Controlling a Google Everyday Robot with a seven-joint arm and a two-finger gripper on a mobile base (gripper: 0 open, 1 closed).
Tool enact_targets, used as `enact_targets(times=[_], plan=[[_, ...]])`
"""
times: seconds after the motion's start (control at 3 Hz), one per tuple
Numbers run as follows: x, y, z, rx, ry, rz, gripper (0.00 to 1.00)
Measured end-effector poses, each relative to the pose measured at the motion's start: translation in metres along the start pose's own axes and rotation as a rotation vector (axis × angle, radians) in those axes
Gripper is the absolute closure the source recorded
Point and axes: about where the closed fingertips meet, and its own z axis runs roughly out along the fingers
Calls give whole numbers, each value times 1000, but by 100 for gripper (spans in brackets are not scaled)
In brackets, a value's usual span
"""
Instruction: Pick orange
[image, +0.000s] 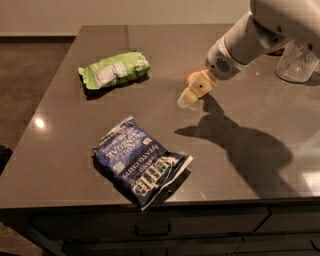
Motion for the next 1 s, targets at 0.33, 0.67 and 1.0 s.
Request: enact_targets(times=[0.33,0.67,1.0], plan=[[-11,-12,17,10,-38,33,0],[-16,-34,25,41,-72,63,0],[-14,-53,30,62,-84,80,0]])
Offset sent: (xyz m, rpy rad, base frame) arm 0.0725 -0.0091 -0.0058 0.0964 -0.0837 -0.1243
